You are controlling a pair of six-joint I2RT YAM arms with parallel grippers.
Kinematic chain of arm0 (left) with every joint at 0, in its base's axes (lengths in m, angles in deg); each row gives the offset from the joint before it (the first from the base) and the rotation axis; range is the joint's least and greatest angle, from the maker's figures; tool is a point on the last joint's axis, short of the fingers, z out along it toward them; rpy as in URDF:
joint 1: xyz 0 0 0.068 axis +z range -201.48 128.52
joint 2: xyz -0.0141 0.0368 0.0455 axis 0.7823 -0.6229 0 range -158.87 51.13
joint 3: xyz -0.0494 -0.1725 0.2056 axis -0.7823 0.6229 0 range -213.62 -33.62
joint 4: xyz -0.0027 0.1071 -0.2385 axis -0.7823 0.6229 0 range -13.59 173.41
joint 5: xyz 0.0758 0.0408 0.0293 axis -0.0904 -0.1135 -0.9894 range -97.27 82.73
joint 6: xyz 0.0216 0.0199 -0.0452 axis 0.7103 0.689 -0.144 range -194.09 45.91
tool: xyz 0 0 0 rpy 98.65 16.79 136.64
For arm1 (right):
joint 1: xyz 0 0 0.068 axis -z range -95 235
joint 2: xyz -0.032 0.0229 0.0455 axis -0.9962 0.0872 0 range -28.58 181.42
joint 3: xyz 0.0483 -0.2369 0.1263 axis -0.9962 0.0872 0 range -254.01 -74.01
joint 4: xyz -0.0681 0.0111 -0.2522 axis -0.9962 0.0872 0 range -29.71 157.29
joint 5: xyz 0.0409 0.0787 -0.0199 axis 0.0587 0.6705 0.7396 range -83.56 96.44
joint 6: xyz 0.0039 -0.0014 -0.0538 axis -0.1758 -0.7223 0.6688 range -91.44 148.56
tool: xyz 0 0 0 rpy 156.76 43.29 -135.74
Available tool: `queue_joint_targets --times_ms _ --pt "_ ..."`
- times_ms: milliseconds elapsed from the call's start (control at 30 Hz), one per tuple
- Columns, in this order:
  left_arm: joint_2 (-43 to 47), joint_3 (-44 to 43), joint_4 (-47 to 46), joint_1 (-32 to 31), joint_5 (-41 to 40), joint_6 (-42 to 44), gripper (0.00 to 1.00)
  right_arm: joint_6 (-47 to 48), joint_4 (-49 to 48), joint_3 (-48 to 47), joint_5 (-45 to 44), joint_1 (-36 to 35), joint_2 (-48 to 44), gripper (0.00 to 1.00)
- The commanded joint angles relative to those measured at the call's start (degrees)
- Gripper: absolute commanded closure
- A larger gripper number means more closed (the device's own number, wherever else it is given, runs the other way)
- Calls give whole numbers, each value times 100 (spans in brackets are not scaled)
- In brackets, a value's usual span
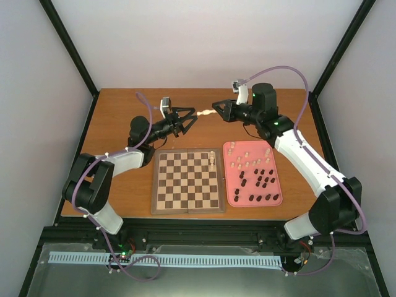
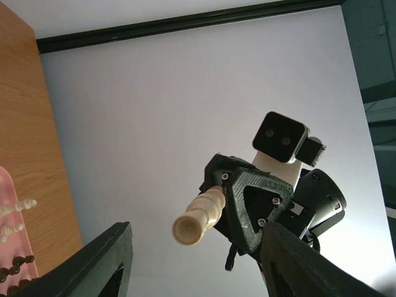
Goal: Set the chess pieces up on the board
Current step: Pick up the chess piece from the storage box.
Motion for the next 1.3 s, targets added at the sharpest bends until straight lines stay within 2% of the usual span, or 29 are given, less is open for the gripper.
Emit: queue_joint_targets --times_ms 0,800,1033,1267 --pt "28 -227 -19 -35 56 94 42 -1 -146 -220 28 -109 167 87" --pt "-266 -253 -205 -35 34 -19 50 115 -3 -474 46 -295 479 87" --pt "-202 -209 -89 -35 -108 73 67 163 79 -442 -9 -295 394 87" --pt "65 -195 262 -35 -228 384 64 177 91 -404 -10 -295 348 87"
